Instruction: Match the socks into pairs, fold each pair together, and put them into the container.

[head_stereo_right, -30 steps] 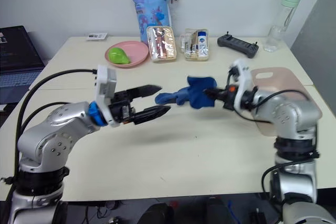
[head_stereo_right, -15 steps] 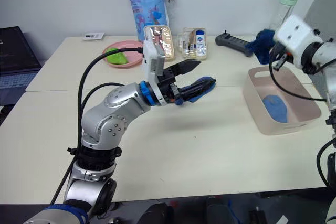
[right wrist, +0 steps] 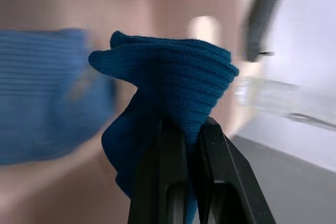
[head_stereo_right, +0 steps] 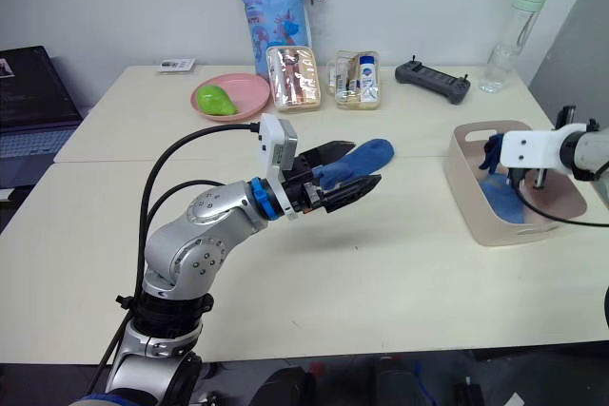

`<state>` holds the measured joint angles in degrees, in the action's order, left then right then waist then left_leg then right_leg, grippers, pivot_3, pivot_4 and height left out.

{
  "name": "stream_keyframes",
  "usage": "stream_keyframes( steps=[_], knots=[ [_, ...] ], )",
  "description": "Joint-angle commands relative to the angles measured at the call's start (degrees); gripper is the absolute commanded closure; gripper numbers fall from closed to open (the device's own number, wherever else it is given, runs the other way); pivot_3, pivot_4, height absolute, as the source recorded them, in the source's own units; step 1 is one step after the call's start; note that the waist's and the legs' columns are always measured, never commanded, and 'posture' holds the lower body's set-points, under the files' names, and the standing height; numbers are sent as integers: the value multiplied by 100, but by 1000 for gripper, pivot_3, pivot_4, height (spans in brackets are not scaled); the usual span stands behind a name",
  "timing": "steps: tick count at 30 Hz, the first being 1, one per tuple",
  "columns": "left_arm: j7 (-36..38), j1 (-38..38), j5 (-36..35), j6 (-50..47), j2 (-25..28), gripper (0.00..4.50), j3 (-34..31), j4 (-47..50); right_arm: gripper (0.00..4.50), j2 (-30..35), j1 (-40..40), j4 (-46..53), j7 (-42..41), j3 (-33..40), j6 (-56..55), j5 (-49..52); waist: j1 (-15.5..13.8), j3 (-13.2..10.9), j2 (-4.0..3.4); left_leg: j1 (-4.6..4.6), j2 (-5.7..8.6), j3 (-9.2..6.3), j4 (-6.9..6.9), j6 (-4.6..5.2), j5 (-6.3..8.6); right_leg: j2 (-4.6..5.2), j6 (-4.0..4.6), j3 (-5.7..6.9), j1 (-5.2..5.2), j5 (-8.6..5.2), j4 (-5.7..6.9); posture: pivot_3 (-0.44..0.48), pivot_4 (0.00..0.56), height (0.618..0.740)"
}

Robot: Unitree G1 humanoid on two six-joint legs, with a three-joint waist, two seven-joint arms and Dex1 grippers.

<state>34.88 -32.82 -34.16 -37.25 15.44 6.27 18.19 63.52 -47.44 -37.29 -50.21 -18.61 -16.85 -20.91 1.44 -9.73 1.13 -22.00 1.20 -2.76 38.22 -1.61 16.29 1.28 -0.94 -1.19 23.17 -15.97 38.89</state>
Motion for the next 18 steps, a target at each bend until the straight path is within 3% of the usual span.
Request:
stream_keyframes(
  steps=[1, 5, 11, 16, 18],
  knots=[
    [53, -138, -25, 62, -19, 18, 1, 170, 4500, 20, 100, 220, -292, 201, 137, 85, 5, 0, 0, 0, 0, 2, 0, 0, 0, 0, 0, -2, 0, 0, 1, 0, 150, 740],
    [98, -165, -9, 77, -9, 18, -6, 120, 4500, -58, 173, 302, -350, 231, 180, 23, 15, 0, -1, 7, -1, 3, 1, -1, 0, -1, 0, -2, 0, 0, 8, 0, 150, 740],
    [147, -115, 24, 108, 61, 0, -39, 91, 2607, -96, 220, 848, -1500, 491, 920, 736, 8, 0, -1, 5, -1, -2, 2, -3, -2, -1, 1, 1, -1, 1, 9, 0, 150, 740],
    [119, -124, 73, 179, 86, 0, -85, 31, 823, -71, -313, 1216, -2535, 699, 1994, 1273, 12, 0, -2, 6, -1, -2, 4, -2, -2, -1, 1, 1, -1, 1, 9, 0, 150, 740],
    [136, -138, 75, 207, 106, 0, -121, -17, 823, -39, -728, 1218, -2871, 750, 2343, 1403, 13, -1, -4, 7, -1, -4, 4, 1, 0, -1, 2, 3, -1, 1, 11, 0, 150, 740]
  ],
)
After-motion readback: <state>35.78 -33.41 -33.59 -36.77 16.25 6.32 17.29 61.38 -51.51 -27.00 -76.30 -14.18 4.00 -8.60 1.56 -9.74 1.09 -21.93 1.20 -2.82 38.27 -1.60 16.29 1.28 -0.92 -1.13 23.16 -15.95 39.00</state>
